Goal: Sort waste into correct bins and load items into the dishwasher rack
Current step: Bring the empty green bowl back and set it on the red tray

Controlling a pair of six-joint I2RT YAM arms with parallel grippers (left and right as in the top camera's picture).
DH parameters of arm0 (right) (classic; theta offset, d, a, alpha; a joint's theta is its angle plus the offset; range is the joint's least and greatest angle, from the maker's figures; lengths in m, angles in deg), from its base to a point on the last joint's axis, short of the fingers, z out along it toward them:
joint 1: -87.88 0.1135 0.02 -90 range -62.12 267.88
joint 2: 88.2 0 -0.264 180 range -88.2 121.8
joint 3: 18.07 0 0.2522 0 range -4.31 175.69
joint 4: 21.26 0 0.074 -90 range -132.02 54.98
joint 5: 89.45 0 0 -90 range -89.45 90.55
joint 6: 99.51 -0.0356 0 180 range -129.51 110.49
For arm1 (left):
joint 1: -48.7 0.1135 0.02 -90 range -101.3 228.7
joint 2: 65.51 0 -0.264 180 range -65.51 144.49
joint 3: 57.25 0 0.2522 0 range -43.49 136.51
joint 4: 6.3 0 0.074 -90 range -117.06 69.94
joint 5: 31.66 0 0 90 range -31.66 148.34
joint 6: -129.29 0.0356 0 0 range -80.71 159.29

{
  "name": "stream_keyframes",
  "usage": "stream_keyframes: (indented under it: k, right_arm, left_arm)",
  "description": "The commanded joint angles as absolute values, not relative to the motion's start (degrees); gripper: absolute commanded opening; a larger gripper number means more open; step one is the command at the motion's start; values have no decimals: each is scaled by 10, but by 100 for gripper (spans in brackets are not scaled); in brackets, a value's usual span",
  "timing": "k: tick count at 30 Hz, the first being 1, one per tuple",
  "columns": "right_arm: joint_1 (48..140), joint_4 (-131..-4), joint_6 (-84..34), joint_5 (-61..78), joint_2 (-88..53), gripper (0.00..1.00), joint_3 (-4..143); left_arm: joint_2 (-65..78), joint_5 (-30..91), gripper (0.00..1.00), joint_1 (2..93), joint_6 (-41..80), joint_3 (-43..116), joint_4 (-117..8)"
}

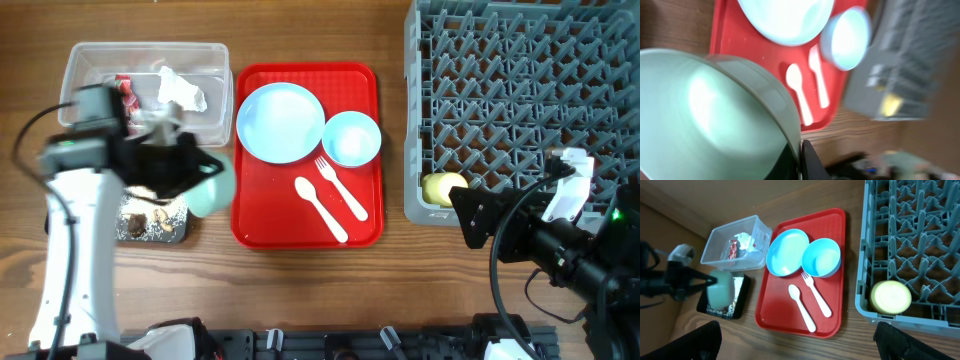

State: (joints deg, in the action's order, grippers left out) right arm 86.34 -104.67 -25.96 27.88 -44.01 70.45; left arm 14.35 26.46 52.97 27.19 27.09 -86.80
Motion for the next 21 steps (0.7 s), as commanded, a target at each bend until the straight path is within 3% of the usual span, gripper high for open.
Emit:
stream_keyframes:
  k: [1,5,8,13,19,21]
  right_arm:
    - [866,-1045,-262,273,-441,100,708]
    - [866,-1046,-262,271,-441,100,708]
    - [866,-1051,-262,271,-441,100,708]
    - [866,-1052,-262,271,-441,100,708]
    - [866,-1052,-262,271,-441,100,708]
    - [866,-1052,-262,271,-441,100,708]
  left_arm:
    - [152,528,4,367,131,264,-823]
    - [192,661,4,232,91,240,-764]
    - [231,690,7,183,88,239,-734]
    - [301,686,11,159,83,239,-698]
    - [314,670,33,159,56,239,-705]
    - [309,645,35,160,56,241,-711]
